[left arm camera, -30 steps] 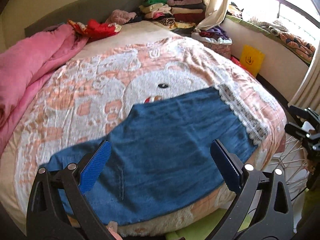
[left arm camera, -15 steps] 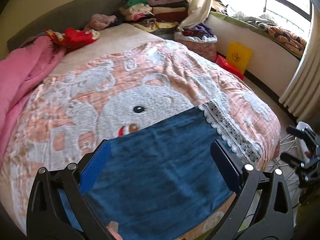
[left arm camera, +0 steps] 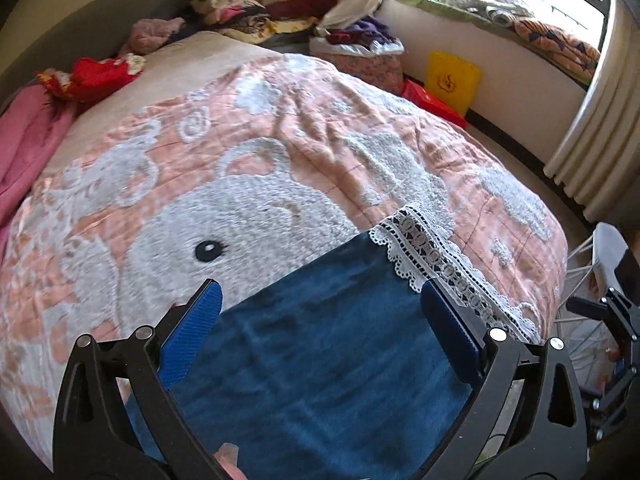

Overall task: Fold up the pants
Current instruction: 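Grasp the lace-trimmed edge with the left tool while the right tool grasps beside it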

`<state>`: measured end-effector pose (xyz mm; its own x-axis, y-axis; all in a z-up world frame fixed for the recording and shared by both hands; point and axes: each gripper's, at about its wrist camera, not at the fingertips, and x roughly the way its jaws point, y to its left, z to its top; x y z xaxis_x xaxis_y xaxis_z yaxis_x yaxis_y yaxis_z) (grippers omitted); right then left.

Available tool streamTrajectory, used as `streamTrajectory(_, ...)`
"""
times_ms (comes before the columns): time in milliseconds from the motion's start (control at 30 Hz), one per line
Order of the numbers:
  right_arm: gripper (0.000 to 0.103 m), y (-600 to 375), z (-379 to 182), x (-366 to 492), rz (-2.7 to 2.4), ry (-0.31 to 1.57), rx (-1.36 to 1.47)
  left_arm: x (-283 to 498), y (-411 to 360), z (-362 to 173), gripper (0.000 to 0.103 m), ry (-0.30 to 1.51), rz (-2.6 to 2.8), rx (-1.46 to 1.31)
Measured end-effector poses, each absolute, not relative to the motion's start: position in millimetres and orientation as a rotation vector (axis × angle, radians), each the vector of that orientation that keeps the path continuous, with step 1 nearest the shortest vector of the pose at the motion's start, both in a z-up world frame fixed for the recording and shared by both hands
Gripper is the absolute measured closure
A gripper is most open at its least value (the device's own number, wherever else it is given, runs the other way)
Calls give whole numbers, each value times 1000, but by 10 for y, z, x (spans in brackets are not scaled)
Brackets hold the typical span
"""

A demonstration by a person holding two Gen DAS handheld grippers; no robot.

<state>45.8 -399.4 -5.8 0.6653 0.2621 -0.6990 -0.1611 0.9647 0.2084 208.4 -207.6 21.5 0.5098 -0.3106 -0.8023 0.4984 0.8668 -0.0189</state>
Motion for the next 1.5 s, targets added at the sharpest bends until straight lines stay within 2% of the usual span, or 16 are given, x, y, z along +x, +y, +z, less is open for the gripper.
streamTrajectory(667, 9, -3956, -462, 711, 266, 891, 229, 2537, -2353, -303, 10, 936, -598, 244)
streamTrajectory(733, 14, -3984, -500, 734, 270, 904, 260, 2570, -2358, -355, 10, 944, -593, 228)
streamTrajectory(767, 26, -3994, -512, 740, 274, 907, 274, 2580, -2362, -381, 14, 949, -597, 220)
streamTrajectory(800, 33, -3989, -510, 737, 286, 907, 277, 2590, -2367, -416, 23, 959, -606, 210)
streamTrajectory(867, 36, -3961, -486, 728, 295, 903, 254, 2586, -2384, -467, 38, 979, -623, 205)
streamTrajectory(967, 36, -3964, -460, 734, 313, 887, 258, 2524, -2424, -459, 52, 961, -646, 221)
streamTrajectory(1200, 36, -3961, -591, 845, 314, 907, 277, 2486, -2490, -523, 52, 961, -672, 222)
streamTrajectory(1267, 49, -3969, -568, 839, 311, 896, 280, 2477, -2495, -531, 53, 964, -675, 215)
streamTrajectory(1333, 53, -4000, -533, 822, 332, 877, 304, 2447, -2487, -497, 61, 969, -695, 195)
streamTrajectory(1500, 51, -3997, -625, 884, 334, 892, 313, 2439, -2523, -528, 62, 967, -699, 212)
